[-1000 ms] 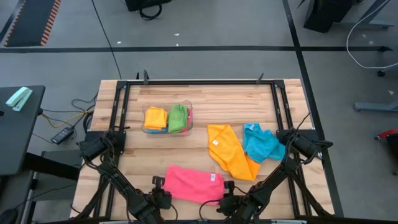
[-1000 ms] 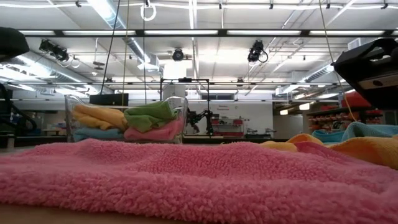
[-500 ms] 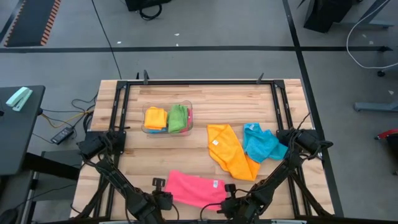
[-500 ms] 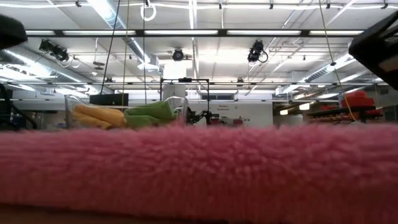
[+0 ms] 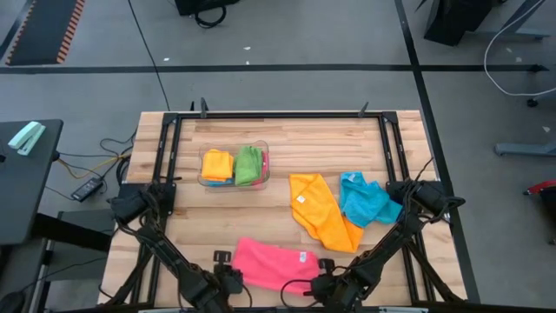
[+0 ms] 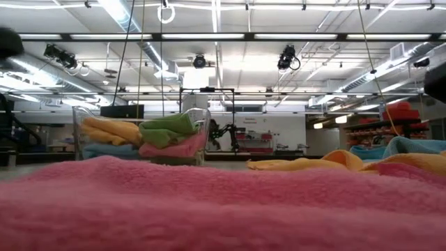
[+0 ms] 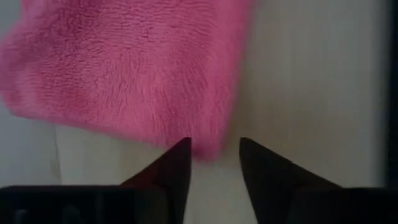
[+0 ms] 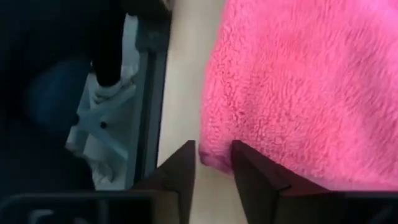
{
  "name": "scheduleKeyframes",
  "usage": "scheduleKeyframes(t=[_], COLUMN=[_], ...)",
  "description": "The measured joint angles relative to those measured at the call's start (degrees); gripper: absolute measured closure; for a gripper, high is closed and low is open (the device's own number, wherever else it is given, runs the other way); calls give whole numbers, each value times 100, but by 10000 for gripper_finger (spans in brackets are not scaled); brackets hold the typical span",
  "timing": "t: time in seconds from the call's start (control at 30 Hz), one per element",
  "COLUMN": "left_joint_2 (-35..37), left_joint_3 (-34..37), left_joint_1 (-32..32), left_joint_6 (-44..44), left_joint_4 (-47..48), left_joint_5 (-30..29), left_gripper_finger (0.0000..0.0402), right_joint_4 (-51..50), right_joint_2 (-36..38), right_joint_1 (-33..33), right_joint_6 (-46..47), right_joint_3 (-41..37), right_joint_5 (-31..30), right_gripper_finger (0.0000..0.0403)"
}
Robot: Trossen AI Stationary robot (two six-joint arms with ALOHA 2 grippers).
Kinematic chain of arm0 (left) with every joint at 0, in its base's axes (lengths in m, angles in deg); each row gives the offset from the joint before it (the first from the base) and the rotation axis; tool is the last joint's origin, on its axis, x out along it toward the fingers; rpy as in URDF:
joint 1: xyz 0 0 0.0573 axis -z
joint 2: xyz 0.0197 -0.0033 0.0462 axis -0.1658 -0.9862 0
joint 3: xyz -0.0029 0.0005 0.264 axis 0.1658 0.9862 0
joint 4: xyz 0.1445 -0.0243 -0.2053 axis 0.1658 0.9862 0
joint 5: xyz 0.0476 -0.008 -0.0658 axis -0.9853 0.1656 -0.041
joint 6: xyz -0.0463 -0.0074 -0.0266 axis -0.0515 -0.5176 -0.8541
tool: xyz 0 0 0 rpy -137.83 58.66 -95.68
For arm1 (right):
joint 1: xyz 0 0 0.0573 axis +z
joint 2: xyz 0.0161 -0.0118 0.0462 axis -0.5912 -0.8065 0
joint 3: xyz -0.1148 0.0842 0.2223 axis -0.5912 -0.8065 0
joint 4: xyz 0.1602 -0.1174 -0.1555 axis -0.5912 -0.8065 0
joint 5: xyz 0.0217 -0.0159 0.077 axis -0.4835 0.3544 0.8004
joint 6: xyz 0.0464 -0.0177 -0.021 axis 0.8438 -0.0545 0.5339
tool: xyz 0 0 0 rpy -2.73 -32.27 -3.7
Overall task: Fold microfiber towels
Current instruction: Fold the pink microfiber towel
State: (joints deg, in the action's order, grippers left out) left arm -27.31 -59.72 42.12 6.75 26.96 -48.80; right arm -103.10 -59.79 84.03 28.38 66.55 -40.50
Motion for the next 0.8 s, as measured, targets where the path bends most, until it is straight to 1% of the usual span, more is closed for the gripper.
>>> scheduleKeyframes(t=[0.1,0.2,0.27,0.33,0.4,0.43,0.47,0.6,0.67,0.77,0.8], left_joint_2=[173,203,202,204,202,202,202,182,182,182,184], left_joint_3=[-137,-182,-183,-122,-36,-11,22,275,452,693,752], left_joint_1=[28,1,-42,-147,-277,-355,-439,-761,-885,-978,-977], left_joint_6=[119,311,386,378,273,256,263,475,543,419,330], left_joint_4=[-17,9,19,-81,-71,-62,-113,-391,-738,-977,-1036], left_joint_5=[-110,-540,-1001,-1421,-1649,-1700,-1736,-1723,-1502,-971,-892], left_gripper_finger=[232,219,218,221,227,230,234,246,251,258,260], right_joint_4=[-410,-828,-1058,-1064,-1071,-1065,-1064,-991,-837,-754,-703], right_joint_2=[89,230,340,489,652,717,762,781,742,665,652], right_joint_1=[-5,-49,-55,-80,-82,-78,-76,-77,-151,-256,-291], right_joint_6=[171,283,295,279,201,106,-5,-503,-592,-477,-432], right_joint_3=[32,91,132,142,150,153,153,120,12,-239,-336], right_joint_5=[171,239,241,233,165,33,-209,-1549,-1808,-1939,-1958], right_gripper_finger=[254,226,215,209,208,207,207,208,210,216,218])
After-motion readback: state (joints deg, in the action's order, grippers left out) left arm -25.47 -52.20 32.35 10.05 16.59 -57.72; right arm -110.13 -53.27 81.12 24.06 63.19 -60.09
